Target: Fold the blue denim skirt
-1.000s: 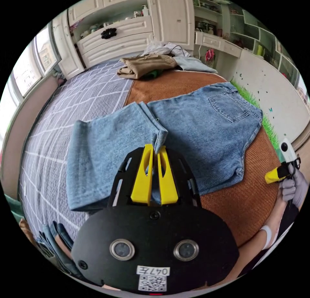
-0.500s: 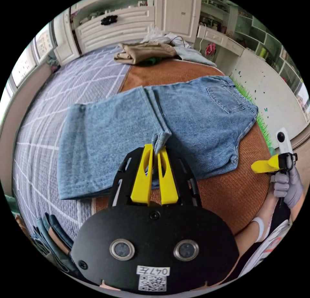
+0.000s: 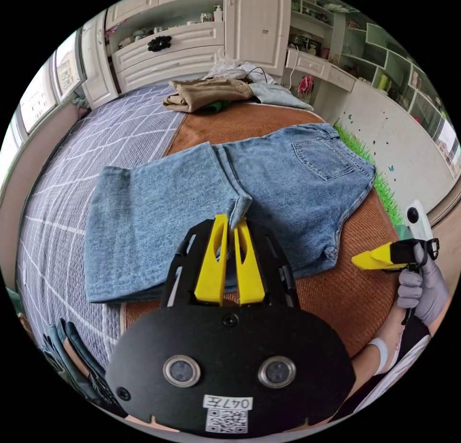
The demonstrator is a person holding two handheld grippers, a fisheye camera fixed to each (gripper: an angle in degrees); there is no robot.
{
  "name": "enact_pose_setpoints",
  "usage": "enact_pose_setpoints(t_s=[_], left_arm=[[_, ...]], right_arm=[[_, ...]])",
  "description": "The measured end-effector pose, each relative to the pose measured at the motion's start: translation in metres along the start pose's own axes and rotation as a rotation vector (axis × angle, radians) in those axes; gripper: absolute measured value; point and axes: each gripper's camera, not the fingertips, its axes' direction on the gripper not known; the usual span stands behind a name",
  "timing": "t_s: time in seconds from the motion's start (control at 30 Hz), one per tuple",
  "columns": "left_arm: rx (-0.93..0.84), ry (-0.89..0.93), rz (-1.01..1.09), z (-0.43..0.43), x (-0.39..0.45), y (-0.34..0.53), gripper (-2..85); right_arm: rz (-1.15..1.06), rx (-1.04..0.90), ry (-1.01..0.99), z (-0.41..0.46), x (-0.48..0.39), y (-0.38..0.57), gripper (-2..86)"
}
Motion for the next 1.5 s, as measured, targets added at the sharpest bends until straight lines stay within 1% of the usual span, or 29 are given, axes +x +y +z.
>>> enact_pose_setpoints(t_s=[0.07,0.13,0.23,0.3,0.37,0.43,0.47,0.57,0.63,0.67,0.73,0.8,0.87,0.9,0.97,1.03,1.1,1.17,1.2,1.27,1.3,1.37,1.43,1.47,1.5], left_arm=[[0.025,-0.008,0.001,-0.010,0.006,0.010,-0.9],[0.101,-0.037,0.014,-0.039,0.017,0.025,-0.9],[0.146,-0.017,0.023,-0.057,0.030,0.045,-0.8],[0.153,-0.014,0.074,-0.061,0.046,0.057,-0.8],[0.085,-0.037,0.103,-0.044,0.061,0.066,-0.6],[-0.060,-0.041,0.122,-0.005,0.068,0.079,-0.1],[-0.090,-0.040,0.136,0.003,0.070,0.083,0.0],[-0.102,-0.094,0.204,-0.001,0.087,0.105,2.7],[-0.113,-0.123,0.283,-0.015,0.107,0.123,6.9],[-0.111,-0.114,0.312,-0.021,0.113,0.128,7.6],[-0.093,-0.001,0.409,-0.055,0.129,0.151,9.6],[-0.115,0.082,0.475,-0.072,0.138,0.168,9.7],[-0.115,0.143,0.478,-0.088,0.133,0.181,9.9],[-0.103,0.177,0.471,-0.102,0.123,0.185,10.0],[-0.053,0.180,0.405,-0.127,0.092,0.185,9.7],[-0.005,0.159,0.243,-0.146,0.027,0.188,8.5],[-0.022,0.132,0.159,-0.137,-0.022,0.203,7.6],[-0.113,0.127,0.123,-0.108,-0.061,0.229,7.0],[-0.192,0.158,0.109,-0.088,-0.081,0.249,6.7],[-0.162,0.212,0.068,-0.100,-0.113,0.270,6.4],[-0.155,0.251,0.057,-0.117,-0.135,0.272,6.5],[-0.036,0.244,-0.009,-0.165,-0.186,0.277,6.2],[0.120,0.221,-0.185,-0.225,-0.293,0.302,5.7],[0.138,0.218,-0.234,-0.233,-0.323,0.313,5.6],[0.145,0.204,-0.328,-0.241,-0.381,0.339,5.3]], right_arm=[[0.005,0.017,0.009,-0.006,-0.001,0.002,4.8],[0.015,0.047,0.023,-0.017,-0.001,0.005,4.8],[0.026,0.089,0.043,-0.031,-0.002,0.007,4.8],[0.035,0.123,0.052,-0.041,-0.003,0.007,4.8],[0.042,0.155,0.062,-0.051,-0.005,0.008,4.9],[0.051,0.200,0.084,-0.065,-0.010,0.008,5.2],[0.054,0.214,0.088,-0.068,-0.011,0.008,5.4],[0.065,0.339,0.137,-0.098,-0.020,0.011,6.5],[0.064,0.498,0.236,-0.130,-0.029,0.014,8.5],[0.065,0.534,0.260,-0.138,-0.031,0.013,9.0],[0.070,0.653,0.321,-0.168,-0.037,0.006,10.9],[0.071,0.714,0.340,-0.186,-0.043,-0.005,11.7],[0.075,0.759,0.359,-0.199,-0.049,-0.018,12.2],[0.083,0.778,0.372,-0.205,-0.052,-0.027,12.3],[0.095,0.782,0.382,-0.211,-0.056,-0.043,12.0],[0.126,0.735,0.374,-0.212,-0.057,-0.067,9.7],[0.147,0.687,0.341,-0.210,-0.061,-0.082,5.0],[0.189,0.706,0.365,-0.214,-0.076,-0.087,2.6],[0.166,0.700,0.356,-0.215,-0.091,-0.092,1.9],[0.084,0.698,0.360,-0.212,-0.126,-0.100,1.4],[0.006,0.683,0.376,-0.205,-0.155,-0.107,1.2],[-0.116,0.636,0.422,-0.187,-0.203,-0.121,1.1],[-0.235,0.576,0.496,-0.157,-0.261,-0.136,1.0],[-0.260,0.567,0.505,-0.149,-0.274,-0.139,1.0],[-0.310,0.548,0.514,-0.133,-0.298,-0.145,0.9]])
